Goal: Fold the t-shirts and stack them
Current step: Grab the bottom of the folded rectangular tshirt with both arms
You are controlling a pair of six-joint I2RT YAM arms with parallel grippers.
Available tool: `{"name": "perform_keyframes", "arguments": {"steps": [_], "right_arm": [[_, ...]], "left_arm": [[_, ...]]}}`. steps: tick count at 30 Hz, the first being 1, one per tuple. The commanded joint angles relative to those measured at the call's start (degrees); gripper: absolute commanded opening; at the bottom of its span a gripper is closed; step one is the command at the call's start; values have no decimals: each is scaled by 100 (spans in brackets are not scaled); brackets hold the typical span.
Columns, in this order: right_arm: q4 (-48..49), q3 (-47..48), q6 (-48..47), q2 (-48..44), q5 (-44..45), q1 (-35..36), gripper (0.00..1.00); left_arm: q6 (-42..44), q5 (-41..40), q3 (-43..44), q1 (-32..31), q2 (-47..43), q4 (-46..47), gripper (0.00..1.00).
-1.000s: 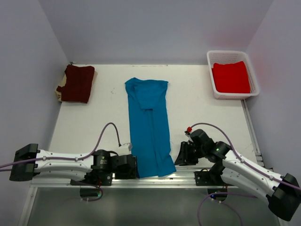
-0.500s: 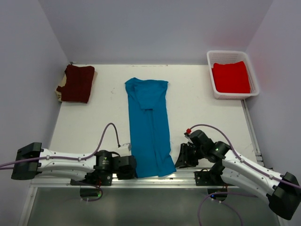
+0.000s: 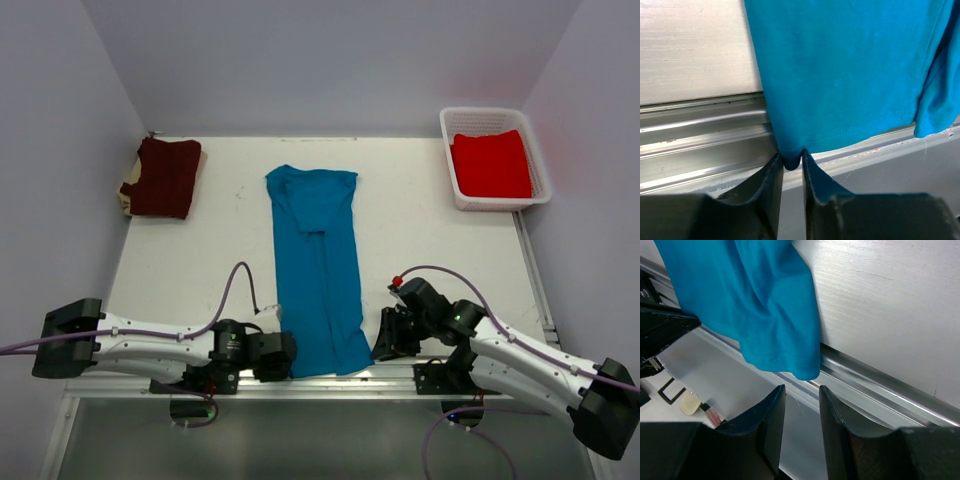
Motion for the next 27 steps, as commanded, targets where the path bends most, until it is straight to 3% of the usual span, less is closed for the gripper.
{"name": "perform_keyframes", "arguments": {"steps": [1,4,16,23,27], "right_arm": [[130,146,106,-15,-52,41,37],[174,120,106,47,-26,59,37],[780,-135,133,793,0,199,41],[1605,-355,18,1530,167,217,36],[2028,-408,-8,1839,229,243,28]], "left_arm": [[31,-617,-317,-1,234,-302,22],[23,-608,-326,-1,190,-338,1],[31,-573,-300,-10,49,-364,0],[-21,-564,-361,-54,-21,-311,0],[-39,-564,-405,-80,-74,-267,0]]}}
